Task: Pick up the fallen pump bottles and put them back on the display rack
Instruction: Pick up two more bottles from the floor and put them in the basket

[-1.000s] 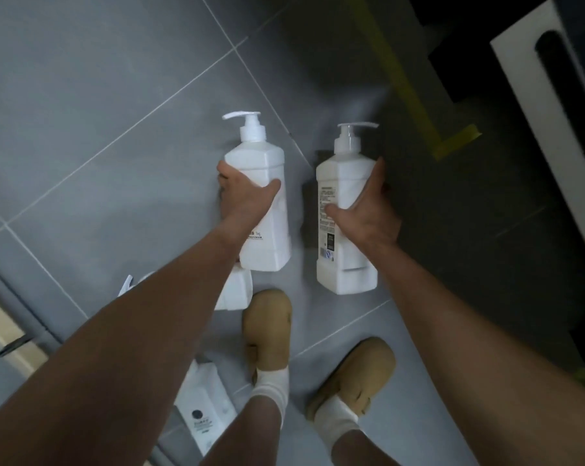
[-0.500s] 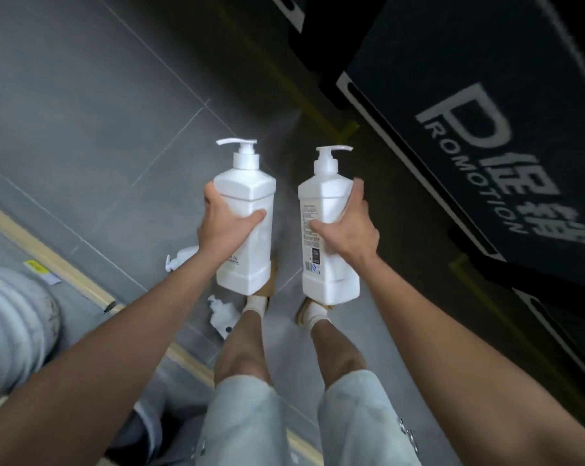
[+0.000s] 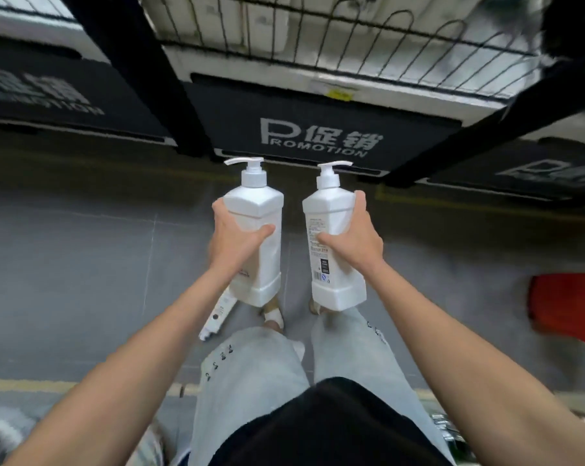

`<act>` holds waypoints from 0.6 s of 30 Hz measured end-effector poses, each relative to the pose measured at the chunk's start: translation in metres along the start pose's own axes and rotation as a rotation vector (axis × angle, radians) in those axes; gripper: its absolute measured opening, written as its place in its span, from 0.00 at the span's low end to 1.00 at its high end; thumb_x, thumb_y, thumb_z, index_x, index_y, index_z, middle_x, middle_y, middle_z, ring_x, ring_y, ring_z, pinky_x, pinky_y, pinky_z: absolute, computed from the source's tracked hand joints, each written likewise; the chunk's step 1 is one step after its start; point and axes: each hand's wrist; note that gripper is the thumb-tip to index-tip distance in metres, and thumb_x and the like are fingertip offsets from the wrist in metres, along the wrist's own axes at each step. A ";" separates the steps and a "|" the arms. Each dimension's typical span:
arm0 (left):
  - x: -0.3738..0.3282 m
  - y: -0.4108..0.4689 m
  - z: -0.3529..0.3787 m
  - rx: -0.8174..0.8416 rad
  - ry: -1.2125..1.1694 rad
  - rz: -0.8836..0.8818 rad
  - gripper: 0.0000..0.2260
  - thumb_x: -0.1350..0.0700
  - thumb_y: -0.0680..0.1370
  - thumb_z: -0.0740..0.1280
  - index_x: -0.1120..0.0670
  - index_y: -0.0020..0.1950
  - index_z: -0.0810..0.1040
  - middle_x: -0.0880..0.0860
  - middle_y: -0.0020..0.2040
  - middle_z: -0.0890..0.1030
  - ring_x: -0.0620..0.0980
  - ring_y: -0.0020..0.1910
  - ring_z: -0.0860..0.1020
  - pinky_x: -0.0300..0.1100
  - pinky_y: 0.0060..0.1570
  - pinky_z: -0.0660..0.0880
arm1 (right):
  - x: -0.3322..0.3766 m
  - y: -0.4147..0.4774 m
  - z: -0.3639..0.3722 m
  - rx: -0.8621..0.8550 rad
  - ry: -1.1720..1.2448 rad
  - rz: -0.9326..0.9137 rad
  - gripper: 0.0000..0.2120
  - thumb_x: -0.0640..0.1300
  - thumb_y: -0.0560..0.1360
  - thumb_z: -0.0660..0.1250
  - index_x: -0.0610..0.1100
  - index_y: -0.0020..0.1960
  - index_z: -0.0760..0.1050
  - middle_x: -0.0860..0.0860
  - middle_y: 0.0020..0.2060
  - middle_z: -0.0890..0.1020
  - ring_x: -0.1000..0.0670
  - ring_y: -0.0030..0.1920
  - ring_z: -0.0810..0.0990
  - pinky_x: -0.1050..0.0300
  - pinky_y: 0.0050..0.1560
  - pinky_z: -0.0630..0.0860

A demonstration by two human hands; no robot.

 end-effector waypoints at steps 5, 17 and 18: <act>-0.070 -0.031 0.047 0.177 0.127 0.171 0.38 0.45 0.65 0.75 0.50 0.68 0.58 0.44 0.61 0.68 0.50 0.60 0.73 0.50 0.60 0.71 | -0.051 -0.024 -0.059 -0.188 0.160 0.086 0.36 0.56 0.61 0.74 0.53 0.60 0.56 0.54 0.53 0.74 0.48 0.52 0.77 0.46 0.48 0.76; -0.223 -0.141 0.281 0.550 0.389 0.557 0.37 0.43 0.61 0.73 0.49 0.65 0.60 0.46 0.60 0.69 0.50 0.59 0.74 0.55 0.61 0.72 | -0.284 -0.074 -0.203 -0.524 0.450 0.425 0.40 0.55 0.60 0.74 0.53 0.64 0.54 0.52 0.54 0.74 0.45 0.52 0.77 0.41 0.53 0.75; -0.232 -0.152 0.307 0.567 0.402 0.568 0.37 0.42 0.61 0.73 0.49 0.64 0.60 0.46 0.60 0.69 0.50 0.58 0.74 0.56 0.61 0.72 | -0.311 -0.078 -0.216 -0.543 0.463 0.445 0.40 0.56 0.60 0.74 0.53 0.64 0.54 0.52 0.54 0.74 0.45 0.51 0.77 0.41 0.53 0.75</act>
Point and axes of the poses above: each hand's wrist, its own y-axis towards the middle knuckle, its own z-axis out of the palm, x = y × z
